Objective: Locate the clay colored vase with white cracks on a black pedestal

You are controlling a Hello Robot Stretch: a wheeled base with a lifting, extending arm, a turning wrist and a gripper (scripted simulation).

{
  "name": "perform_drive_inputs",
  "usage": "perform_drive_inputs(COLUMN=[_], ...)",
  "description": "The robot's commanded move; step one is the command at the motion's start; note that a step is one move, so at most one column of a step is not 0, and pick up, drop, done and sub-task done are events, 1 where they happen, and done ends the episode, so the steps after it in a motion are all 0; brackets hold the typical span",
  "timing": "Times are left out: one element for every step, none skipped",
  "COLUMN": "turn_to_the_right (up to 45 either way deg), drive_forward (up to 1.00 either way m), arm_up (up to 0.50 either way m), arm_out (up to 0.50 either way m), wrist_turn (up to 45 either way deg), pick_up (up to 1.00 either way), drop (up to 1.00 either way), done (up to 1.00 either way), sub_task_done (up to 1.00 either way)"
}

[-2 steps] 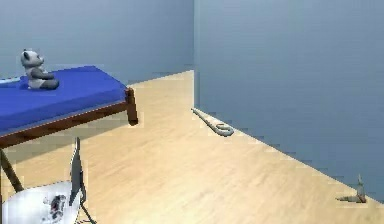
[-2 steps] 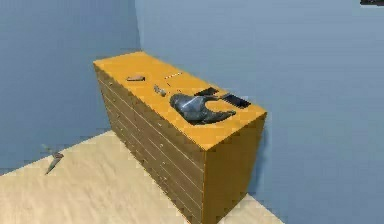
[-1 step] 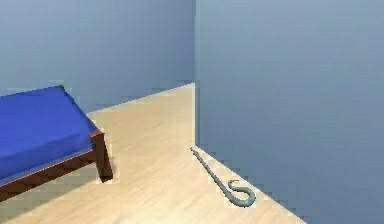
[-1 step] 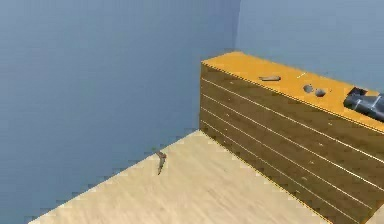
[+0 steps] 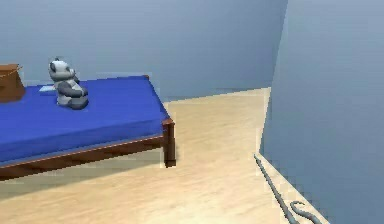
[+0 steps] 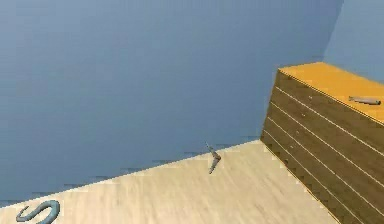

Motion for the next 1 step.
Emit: perform_drive_inputs(turn_to_the_right=[0.0], drive_forward=[0.15], arm_up=[0.00], arm_out=[0.00], wrist_turn=[0.0], pick_up=[0.00], drop=[0.00], done=[0.00], sub_task_done=[0.00])
